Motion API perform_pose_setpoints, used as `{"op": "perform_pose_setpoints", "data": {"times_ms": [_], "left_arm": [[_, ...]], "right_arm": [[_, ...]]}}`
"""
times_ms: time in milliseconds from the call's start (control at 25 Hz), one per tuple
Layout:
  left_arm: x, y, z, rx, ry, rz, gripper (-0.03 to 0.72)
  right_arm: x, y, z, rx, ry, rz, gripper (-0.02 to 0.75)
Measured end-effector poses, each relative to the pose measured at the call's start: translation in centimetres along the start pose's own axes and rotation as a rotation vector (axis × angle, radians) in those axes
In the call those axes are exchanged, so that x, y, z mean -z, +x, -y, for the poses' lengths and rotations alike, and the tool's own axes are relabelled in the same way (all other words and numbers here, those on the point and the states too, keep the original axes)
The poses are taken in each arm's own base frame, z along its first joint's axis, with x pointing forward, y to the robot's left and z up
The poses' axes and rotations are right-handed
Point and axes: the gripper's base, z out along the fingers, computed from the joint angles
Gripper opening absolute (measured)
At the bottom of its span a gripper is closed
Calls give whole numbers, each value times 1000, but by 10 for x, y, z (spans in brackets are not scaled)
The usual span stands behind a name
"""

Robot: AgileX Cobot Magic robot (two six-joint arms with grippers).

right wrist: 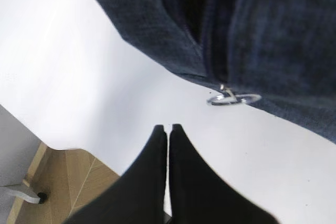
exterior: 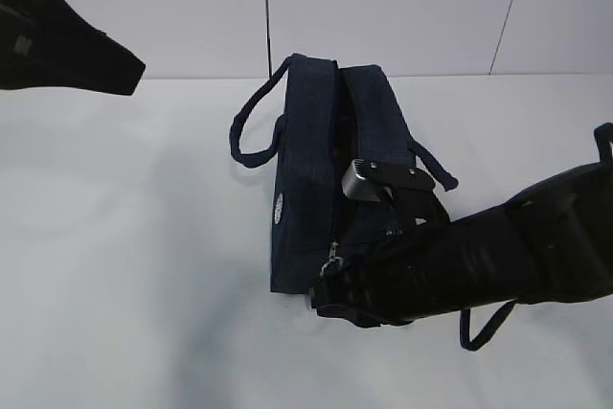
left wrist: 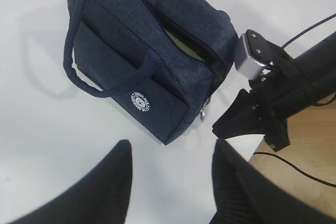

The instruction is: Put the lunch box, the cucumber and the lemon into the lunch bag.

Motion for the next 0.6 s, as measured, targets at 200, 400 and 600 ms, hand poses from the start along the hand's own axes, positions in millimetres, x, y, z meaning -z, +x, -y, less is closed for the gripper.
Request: {"op": "perform_pose_setpoints", "data": {"times_ms": [200, 400, 600], "left_arm": [[0, 0, 0, 0, 0, 0, 340], [0, 0, 0, 0, 0, 0, 340], [0, 0, 0, 0, 0, 0, 340]], "right_arm": [[18, -7, -11, 34, -29, 41, 0], [24, -9, -13, 50, -18, 65, 0], [24, -10, -12, 51, -5, 68, 0]]}}
